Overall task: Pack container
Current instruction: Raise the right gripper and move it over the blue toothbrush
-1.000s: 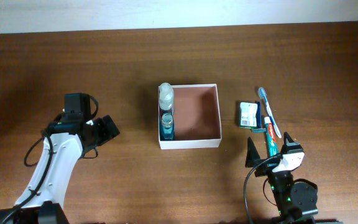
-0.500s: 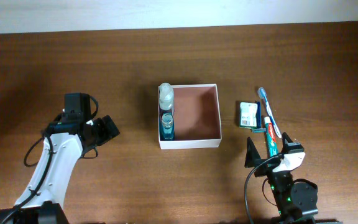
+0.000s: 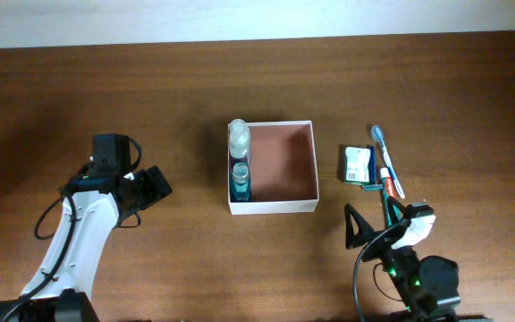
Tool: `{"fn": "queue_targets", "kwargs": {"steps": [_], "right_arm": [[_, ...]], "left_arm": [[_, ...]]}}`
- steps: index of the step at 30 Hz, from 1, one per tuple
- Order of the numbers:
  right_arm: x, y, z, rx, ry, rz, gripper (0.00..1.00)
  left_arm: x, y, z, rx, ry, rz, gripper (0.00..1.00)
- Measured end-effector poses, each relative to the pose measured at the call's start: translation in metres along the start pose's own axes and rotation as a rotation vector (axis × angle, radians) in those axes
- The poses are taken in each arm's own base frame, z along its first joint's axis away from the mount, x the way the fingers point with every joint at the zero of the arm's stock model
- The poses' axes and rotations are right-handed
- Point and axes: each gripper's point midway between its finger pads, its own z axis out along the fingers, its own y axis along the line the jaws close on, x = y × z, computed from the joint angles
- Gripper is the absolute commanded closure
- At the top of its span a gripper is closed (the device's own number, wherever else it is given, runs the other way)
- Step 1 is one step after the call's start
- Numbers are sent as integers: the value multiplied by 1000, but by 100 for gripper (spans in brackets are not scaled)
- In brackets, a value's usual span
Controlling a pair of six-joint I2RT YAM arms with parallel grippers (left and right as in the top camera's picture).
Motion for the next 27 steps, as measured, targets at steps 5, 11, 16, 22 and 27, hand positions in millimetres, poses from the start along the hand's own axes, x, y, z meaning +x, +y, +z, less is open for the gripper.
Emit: {"fn": "queue_targets", "kwargs": {"steps": [5, 11, 16, 22, 27], "right_arm": [[-35, 6, -11, 94, 81, 9, 2], [-85, 16, -19, 221, 265, -30, 2], [-105, 1, -24, 415, 463, -59, 2], [-120, -27, -38, 646, 573, -137, 2], [-118, -37, -48, 713, 639, -192, 1]], "left_arm": [[0, 0, 0, 0, 1, 0, 0], [0, 1, 0, -4, 1, 0, 0], [0, 1, 0, -4, -1, 0, 0], [0, 1, 0, -4, 0, 0, 0], [0, 1, 0, -4, 0, 0, 0]]}}
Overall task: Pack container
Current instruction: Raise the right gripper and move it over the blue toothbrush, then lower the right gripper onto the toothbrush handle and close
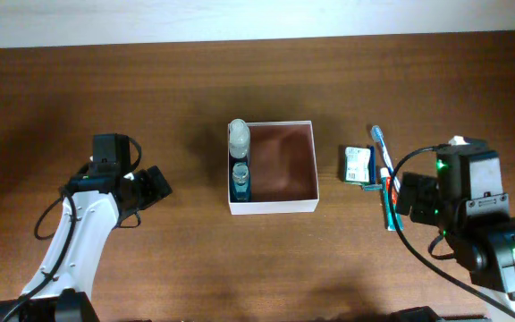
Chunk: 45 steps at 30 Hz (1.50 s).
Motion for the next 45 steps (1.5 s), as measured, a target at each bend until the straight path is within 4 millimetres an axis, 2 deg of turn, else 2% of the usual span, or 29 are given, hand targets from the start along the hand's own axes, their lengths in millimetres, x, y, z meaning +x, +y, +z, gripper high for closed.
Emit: {"fn": "queue_targets", "kwargs": {"steps": [2, 4, 6, 8, 18, 24, 32, 40, 45], "right_arm": [[1, -1, 2, 14, 10, -23, 7], [0, -1, 6, 24, 24, -44, 15], [-1, 1, 13, 36, 48, -62, 28], [-2, 4, 23, 46, 80, -79, 35], [-21, 31, 75, 27, 134, -156, 35], [-33, 47, 110, -130, 158, -198, 34], [-44, 52, 164, -216, 171, -261, 35], [-55, 48, 180, -211, 137, -265, 35], [-50, 52, 196, -217, 164, -277, 37]], "left_arm": [[0, 0, 0, 0, 0, 0, 0], [0, 0, 0, 0, 0, 0, 0], [0, 0, 0, 0, 0, 0, 0], [0, 0, 0, 0, -1, 0, 0], [0, 0, 0, 0, 0, 0, 0], [0, 0, 0, 0, 0, 0, 0], [0, 0, 0, 0, 0, 0, 0], [0, 0, 0, 0, 0, 0, 1], [0, 0, 0, 0, 0, 0, 0]]}}
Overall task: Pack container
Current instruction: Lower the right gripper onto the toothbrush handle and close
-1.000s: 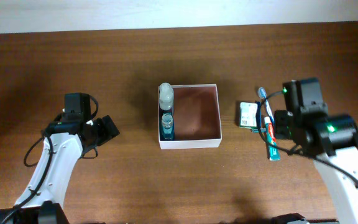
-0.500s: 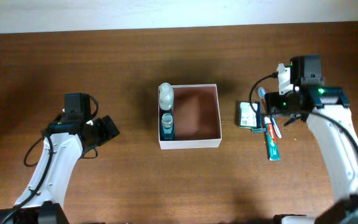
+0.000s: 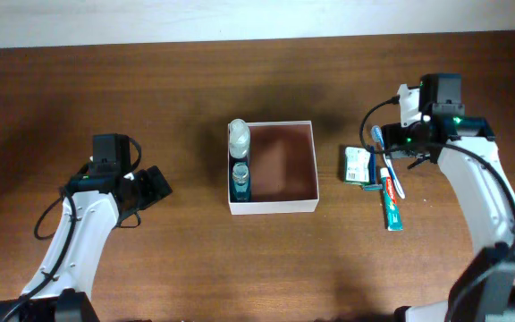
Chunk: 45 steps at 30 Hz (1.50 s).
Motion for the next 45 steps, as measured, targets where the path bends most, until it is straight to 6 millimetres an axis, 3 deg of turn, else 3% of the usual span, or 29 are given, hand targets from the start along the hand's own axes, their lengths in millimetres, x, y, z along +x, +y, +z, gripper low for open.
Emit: {"fn": "queue_targets", "kwargs": {"steps": [9, 18, 33, 36, 45], "right_arm": [[24, 5, 59, -37, 145, -5, 46], [40, -16, 88, -99, 182, 94, 47], [39, -15, 95, -173, 162, 97, 49], [36, -16, 95, -170, 149, 90, 53], [28, -14, 99, -102, 136, 37, 54]], "left_arm": [[0, 0, 0, -1, 0, 0, 0], [0, 0, 0, 0, 0, 0, 0], [0, 0, 0, 0, 0, 0, 0], [0, 0, 0, 0, 0, 0, 0], [0, 0, 0, 0, 0, 0, 0]]}}
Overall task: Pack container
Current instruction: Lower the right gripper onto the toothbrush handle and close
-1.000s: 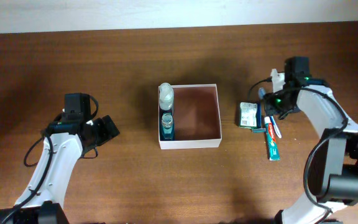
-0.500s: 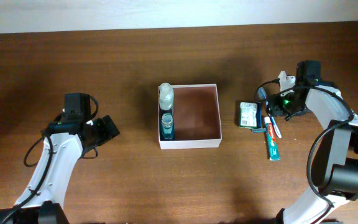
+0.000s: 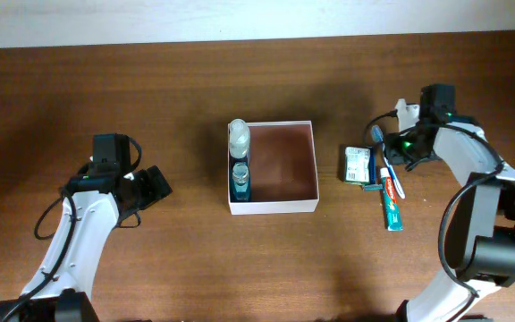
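Observation:
A white open box stands mid-table with a clear bottle and a blue bottle upright along its left wall. To its right lie a green-and-white packet, a blue toothbrush and a toothpaste tube. My right gripper is low over the toothbrush's head end, its fingers apart and nothing seen in them. The left gripper hangs far left of the box, too dark to read.
The wooden table runs to a pale wall strip at the back. The right half of the box is bare. The right arm's cable loops over the toothbrush's far end.
My right gripper has come down and slightly nearer to the toothbrush's head end, the arm reaching in from further right. The toothbrush, tube, packet, box and left arm are where they were.
The right arm first sat folded at the table's front right, its fingers spread. It then rose beside the toothpaste and toothbrush, then stood behind them near the toothbrush head, and is now lower over that head. The left arm and all objects stayed still.

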Tool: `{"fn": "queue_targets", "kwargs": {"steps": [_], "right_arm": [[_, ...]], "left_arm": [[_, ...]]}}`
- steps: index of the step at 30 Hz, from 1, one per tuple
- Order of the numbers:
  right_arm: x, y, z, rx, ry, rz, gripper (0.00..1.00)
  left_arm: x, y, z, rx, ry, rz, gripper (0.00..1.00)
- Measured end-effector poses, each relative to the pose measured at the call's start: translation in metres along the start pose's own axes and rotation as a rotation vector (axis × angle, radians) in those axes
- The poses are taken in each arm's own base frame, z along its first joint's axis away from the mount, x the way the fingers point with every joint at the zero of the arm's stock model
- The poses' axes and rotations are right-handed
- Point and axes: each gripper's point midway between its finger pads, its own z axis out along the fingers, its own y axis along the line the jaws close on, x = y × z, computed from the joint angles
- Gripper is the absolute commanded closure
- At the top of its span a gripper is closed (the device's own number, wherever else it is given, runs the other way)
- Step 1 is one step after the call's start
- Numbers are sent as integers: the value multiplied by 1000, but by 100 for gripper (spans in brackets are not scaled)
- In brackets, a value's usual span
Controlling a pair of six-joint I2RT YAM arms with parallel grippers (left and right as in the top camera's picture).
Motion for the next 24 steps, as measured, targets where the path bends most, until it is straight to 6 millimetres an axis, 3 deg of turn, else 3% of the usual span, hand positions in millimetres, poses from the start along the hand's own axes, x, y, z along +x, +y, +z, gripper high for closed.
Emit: {"fn": "queue_targets", "kwargs": {"steps": [13, 20, 24], "right_arm": [[-1, 8, 3, 14, 7, -27, 53], [8, 9, 22, -1, 52, -24, 54], [8, 8, 22, 4, 53, -26, 62]], "left_arm": [[0, 0, 0, 0, 1, 0, 0], [0, 0, 0, 0, 0, 0, 0], [0, 0, 0, 0, 0, 0, 0]]}}
